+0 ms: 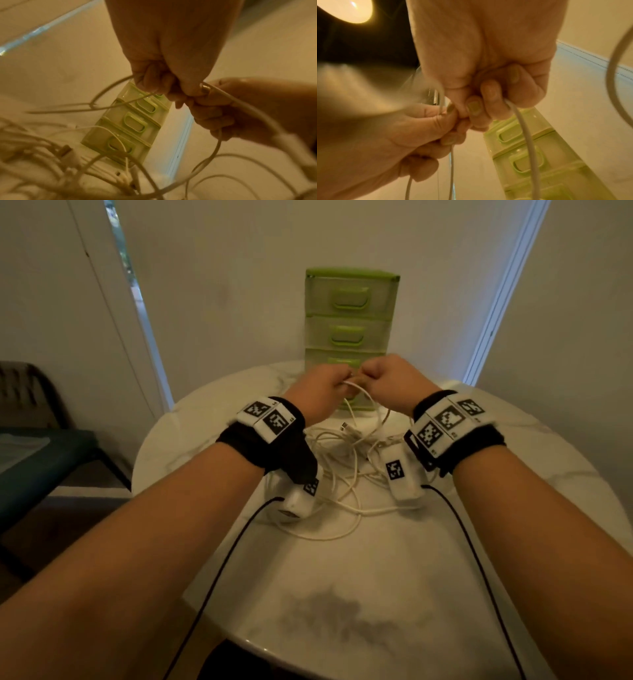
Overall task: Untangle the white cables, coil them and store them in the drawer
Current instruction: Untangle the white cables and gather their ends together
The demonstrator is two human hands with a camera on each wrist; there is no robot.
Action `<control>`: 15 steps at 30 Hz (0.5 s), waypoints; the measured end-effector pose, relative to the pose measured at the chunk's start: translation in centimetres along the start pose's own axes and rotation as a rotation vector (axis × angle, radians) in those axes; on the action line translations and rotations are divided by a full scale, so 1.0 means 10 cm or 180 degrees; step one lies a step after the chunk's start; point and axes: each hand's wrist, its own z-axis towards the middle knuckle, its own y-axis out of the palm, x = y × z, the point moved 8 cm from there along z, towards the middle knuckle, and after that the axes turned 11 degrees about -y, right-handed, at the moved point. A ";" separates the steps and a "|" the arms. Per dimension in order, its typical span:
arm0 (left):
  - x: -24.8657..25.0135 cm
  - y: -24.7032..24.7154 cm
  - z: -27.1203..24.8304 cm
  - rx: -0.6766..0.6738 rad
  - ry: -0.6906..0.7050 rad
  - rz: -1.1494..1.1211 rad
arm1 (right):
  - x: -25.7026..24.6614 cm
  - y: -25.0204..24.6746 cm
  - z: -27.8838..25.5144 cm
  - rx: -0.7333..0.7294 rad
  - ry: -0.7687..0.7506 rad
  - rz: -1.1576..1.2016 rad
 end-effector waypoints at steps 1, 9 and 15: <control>0.00 -0.08 0.01 0.0160 -0.0070 -0.0001 | 0.02 -0.02 0.00 0.0061 0.0002 0.0171; -0.64 -0.90 -0.02 0.1277 -0.0649 -0.0165 | 0.58 -0.35 -0.34 -0.0169 0.0555 0.0015; -0.73 -0.88 0.12 0.0757 -0.0576 0.0019 | 0.63 -0.53 -0.26 0.0380 0.0546 0.0047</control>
